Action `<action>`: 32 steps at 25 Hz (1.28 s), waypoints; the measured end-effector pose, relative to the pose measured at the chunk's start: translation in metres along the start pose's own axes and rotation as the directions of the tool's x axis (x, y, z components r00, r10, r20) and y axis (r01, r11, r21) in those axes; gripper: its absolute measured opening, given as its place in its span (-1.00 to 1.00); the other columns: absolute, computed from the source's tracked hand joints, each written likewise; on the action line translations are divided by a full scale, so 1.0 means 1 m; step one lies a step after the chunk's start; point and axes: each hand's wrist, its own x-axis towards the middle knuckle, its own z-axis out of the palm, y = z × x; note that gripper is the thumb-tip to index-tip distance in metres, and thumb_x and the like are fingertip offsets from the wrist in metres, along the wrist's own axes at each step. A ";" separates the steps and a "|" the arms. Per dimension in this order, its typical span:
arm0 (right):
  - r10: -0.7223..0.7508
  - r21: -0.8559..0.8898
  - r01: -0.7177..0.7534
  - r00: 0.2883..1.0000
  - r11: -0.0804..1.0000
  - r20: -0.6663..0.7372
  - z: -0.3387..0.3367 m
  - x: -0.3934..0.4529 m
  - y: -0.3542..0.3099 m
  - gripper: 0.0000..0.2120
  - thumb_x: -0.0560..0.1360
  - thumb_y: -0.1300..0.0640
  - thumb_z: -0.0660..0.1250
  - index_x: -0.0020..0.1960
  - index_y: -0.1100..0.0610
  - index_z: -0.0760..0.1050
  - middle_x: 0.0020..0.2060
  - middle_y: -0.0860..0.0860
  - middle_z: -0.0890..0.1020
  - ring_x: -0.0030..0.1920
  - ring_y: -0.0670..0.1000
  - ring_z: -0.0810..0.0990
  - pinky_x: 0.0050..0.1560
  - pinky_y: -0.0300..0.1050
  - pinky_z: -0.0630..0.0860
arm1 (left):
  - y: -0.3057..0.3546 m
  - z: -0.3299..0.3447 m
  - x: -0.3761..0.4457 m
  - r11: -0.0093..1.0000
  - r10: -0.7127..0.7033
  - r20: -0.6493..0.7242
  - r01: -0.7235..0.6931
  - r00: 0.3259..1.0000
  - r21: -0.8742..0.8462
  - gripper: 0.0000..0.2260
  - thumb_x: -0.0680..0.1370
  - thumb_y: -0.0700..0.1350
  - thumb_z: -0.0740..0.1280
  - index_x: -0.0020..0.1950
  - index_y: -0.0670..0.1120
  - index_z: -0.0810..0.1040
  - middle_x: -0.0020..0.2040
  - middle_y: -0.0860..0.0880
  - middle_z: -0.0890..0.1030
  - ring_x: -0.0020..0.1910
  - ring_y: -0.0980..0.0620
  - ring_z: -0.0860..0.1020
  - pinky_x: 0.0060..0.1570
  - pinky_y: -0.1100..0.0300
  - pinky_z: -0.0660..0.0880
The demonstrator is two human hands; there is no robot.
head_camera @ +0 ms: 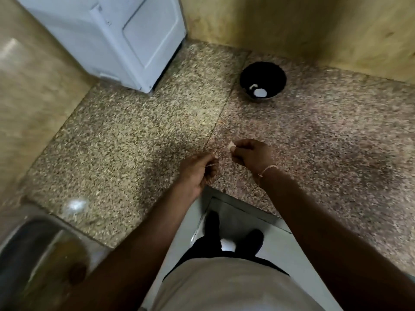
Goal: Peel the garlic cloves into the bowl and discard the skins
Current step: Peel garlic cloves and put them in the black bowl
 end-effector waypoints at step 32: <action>-0.516 -0.864 0.319 0.853 0.390 0.082 -0.056 0.016 0.023 -0.88 0.56 0.10 0.41 0.06 -0.01 0.71 -0.11 0.03 0.71 -0.18 0.08 0.67 -0.22 -0.18 0.49 | -0.037 0.077 0.071 0.869 0.065 0.146 -0.128 0.987 0.479 -0.87 0.61 -0.22 0.40 -0.08 -0.02 0.65 -0.31 0.03 0.70 -0.39 0.08 0.63 -0.47 0.19 0.52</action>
